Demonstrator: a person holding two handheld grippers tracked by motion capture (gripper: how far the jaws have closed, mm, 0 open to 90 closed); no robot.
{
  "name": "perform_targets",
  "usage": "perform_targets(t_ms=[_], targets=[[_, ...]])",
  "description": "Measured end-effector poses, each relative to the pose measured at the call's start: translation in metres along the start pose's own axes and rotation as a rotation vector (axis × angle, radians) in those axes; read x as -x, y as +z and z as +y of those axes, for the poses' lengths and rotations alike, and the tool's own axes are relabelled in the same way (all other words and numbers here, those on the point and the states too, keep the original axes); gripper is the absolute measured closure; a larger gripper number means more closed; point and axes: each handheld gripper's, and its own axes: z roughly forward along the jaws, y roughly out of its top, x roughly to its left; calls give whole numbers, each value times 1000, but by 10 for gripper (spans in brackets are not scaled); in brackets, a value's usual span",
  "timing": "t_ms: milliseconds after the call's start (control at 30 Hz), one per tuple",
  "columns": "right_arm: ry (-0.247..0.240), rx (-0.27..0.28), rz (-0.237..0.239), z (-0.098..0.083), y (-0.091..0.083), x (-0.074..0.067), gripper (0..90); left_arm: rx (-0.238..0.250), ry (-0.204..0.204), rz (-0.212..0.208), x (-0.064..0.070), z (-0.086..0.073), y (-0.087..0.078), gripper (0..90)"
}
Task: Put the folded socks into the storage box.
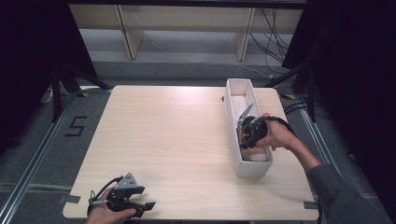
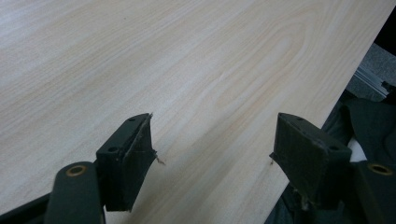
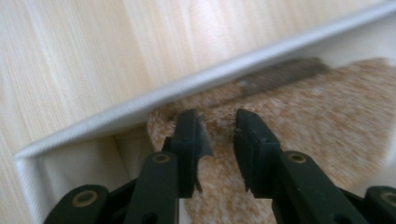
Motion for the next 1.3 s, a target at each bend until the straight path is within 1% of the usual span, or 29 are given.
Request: perform_targets(t_ms=[33,67,100,167,200,300,333,367,400,433,467,533,567,633,733,767,833,867,933,967,1000,1033,1067,1100,1133,1167,1200,1267,1300], targets=[[2,-7,-1,1,3,-1,705,10,-10,2,0,0,1,275],[-8,-15,2,3,6,0,706,12,-12,4,1,0,1,275],[-4,-26,6,3,9,-1,706,10,-9,3,1,-1,1,275],[-16,-37,10,4,14,-2,706,7,0,3,1,-1,0,275],[-15,-54,13,3,18,-3,706,7,1,6,1,0,0,275],[-7,-57,31,3,26,-3,705,6,9,5,1,-1,-1,275],[-8,-52,31,2,26,-2,705,7,6,6,1,-1,-1,275],[6,-52,36,2,26,-2,705,4,8,7,0,-1,-1,275],[-11,-64,24,1,26,1,704,23,-14,7,1,-1,0,276],[3,-63,21,1,24,0,700,5,7,16,-1,-1,-1,275],[19,-55,29,0,22,-1,690,10,0,8,-1,-1,-1,275],[26,-20,29,-2,16,1,648,10,-2,11,-1,-2,-2,276],[54,-3,22,-4,11,1,643,12,-3,11,-1,-1,-2,275],[70,50,2,-8,2,4,632,12,-2,10,-1,-1,-2,275],[121,119,-39,-14,-10,8,604,12,1,11,-1,-1,-2,275],[151,142,-44,-16,-15,8,601,11,0,10,-1,-1,-2,275],[187,194,-62,-20,-22,10,578,18,-11,11,-1,-1,-1,275],[212,218,-67,-22,-25,11,574,9,-5,13,-2,-1,-2,275],[266,257,-66,-26,-31,10,549,16,-6,12,-2,-1,-2,275],[274,279,-72,-28,-33,11,540,17,-9,12,-2,-1,-2,275],[293,291,-67,-31,-35,11,529,19,-12,21,-2,-1,-1,275],[323,299,-71,-33,-36,10,510,17,-9,14,-2,-1,-2,275],[328,314,-65,-34,-36,11,484,23,-10,11,-2,-1,-1,275],[359,314,-65,-36,-37,9,462,22,-9,11,-3,-1,-1,275],[362,324,-61,-38,-38,7,446,21,-9,16,-3,-1,-2,275],[386,345,-72,-39,-37,6,431,28,-17,17,-2,-2,-1,275],[382,357,-73,-41,-39,6,419,23,-11,17,-3,-2,-1,275],[413,394,-69,-43,-43,4,402,21,-7,13,-3,-2,-2,275],[430,411,-82,-44,-44,1,392,22,-14,15,-3,-2,-2,275]])
